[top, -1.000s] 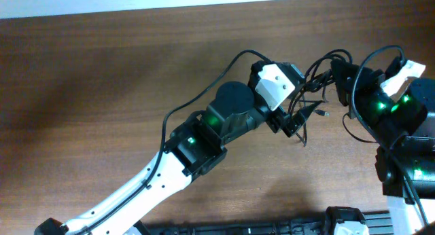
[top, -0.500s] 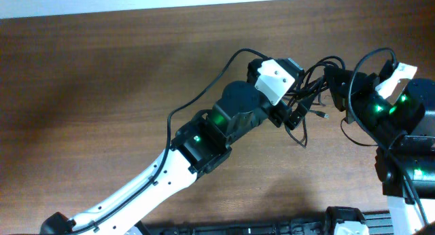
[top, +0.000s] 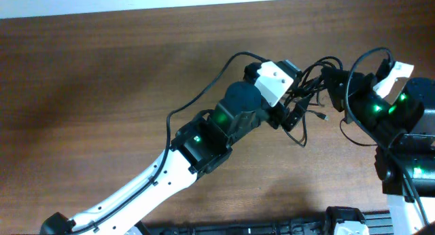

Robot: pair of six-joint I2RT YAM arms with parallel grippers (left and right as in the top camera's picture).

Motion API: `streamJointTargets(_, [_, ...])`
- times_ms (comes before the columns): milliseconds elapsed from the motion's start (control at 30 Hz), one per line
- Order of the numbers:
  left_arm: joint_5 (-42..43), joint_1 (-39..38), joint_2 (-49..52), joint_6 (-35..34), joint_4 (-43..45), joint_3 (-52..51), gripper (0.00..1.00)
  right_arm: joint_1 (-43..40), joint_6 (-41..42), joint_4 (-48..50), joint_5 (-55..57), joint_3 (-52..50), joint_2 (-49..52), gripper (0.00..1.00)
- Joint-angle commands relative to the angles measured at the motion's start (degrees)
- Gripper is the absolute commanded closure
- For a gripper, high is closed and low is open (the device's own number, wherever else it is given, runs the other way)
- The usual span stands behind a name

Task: Untangle cables

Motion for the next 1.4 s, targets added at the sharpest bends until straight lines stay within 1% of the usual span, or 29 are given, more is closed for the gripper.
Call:
streamJointTargets(0, [-5.79, 3.17, 0.09, -1.31, -2.19, 0.61, 0.01, 0.15, -0.96, 0.17, -2.27, 0.42, -0.72, 0.96])
streamJointTargets(100, [-5.73, 4.92, -0.15, -2.34, -2.08, 0.61, 0.01, 0.15, -2.49, 0.13, -2.27, 0.42, -0.72, 0.96])
streamJointTargets(300, [-5.79, 5.31, -0.31, -2.29, -0.07, 0.61, 0.01, 0.15, -4.00, -0.15, -2.34, 0.42, -0.72, 0.96])
streamJointTargets(367, [-5.77, 6.64, -0.35, -2.29, 0.09, 0.61, 0.01, 0.17, -5.73, 0.00, -4.04, 0.42, -0.72, 0.96])
streamJointTargets(467, [-5.77, 8.15, -0.35, -2.29, 0.22, 0.61, 0.01, 0.15, -10.93, -0.04, -8.57, 0.42, -0.72, 0.96])
streamJointTargets(567, [-5.77, 10.56, -0.35, -2.29, 0.76, 0.61, 0.01, 0.17, -18.99, -0.07, -14.32, 0.42, -0.72, 0.96])
streamJointTargets(633, [-5.77, 11.41, -0.35, -2.29, 0.74, 0.61, 0.01, 0.17, -21.22, -0.07, -17.00, 0.42, -0.72, 0.96])
streamJointTargets(800, [-5.77, 11.58, -0.35, -2.27, 2.03, 0.61, 0.01, 0.17, -30.08, -0.07, -24.92, 0.42, -0.72, 0.96])
streamJointTargets(900, [-5.79, 11.58, -0.35, -2.27, 2.73, 0.61, 0.01, 0.15, -33.59, -0.09, -28.06, 0.42, -0.72, 0.96])
streamJointTargets(967, [-5.77, 11.87, -0.35, -2.27, 5.01, 0.61, 0.01, 0.15, -35.47, -0.07, -29.51, 0.42, -0.70, 0.96])
streamJointTargets(1067, [-5.77, 12.00, -0.35, -2.27, 8.33, 0.61, 0.01, 0.17, -35.54, -0.09, -30.73, 0.42, -0.66, 0.96])
streamJointTargets(1100, [-5.79, 12.00, -0.35, -2.27, 8.70, 0.61, 0.01, 0.17, -36.96, -0.11, -32.09, 0.42, -0.66, 0.96])
streamJointTargets(1200, [-5.79, 12.00, -0.35, -2.27, 8.50, 0.61, 0.01, 0.15, -40.11, -1.49, -33.75, 0.42, -0.66, 0.96])
streamJointTargets(1367, [-5.77, 12.00, -0.35, -2.27, 7.41, 0.61, 0.01, 0.15, -40.24, -1.60, -33.77, 0.42, 0.46, 0.96])
